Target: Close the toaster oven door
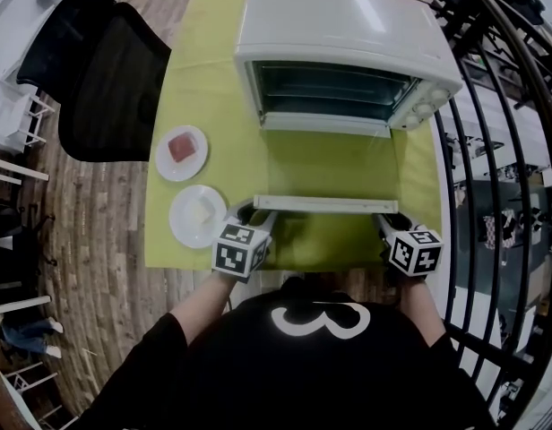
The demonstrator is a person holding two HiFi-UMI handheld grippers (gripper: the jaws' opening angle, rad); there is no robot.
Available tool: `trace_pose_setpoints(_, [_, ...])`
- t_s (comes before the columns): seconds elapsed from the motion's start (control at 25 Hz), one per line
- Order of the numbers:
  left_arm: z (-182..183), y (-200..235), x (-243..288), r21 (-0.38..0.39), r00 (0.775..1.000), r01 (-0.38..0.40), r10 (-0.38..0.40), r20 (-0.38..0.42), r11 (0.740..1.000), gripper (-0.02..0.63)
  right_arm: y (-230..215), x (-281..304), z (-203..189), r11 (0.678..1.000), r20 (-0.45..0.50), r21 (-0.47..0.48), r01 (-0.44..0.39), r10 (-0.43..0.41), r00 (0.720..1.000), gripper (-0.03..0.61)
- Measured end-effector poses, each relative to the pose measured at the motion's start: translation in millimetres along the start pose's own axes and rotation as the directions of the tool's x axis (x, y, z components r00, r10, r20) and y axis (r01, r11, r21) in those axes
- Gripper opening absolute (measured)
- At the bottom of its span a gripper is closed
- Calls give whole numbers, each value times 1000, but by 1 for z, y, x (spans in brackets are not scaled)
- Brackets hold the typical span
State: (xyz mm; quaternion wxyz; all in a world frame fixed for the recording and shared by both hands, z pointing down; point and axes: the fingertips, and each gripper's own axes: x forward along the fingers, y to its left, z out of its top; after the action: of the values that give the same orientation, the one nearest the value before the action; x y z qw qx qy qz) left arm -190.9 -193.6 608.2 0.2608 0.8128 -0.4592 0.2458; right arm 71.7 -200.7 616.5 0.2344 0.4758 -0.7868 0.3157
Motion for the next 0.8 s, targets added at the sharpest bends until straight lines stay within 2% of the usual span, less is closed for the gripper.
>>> trace_pose_setpoints(0.32, [7, -3, -4, -4, 999, 32, -32, 9, 999, 141, 3, -6, 5, 1000, 19, 27, -13, 13, 1000, 110])
trace_pose_setpoints(0.8, [47, -8, -27, 1, 992, 56, -56, 114, 998, 133, 14, -36, 38, 999, 122, 35, -22, 17, 992, 107])
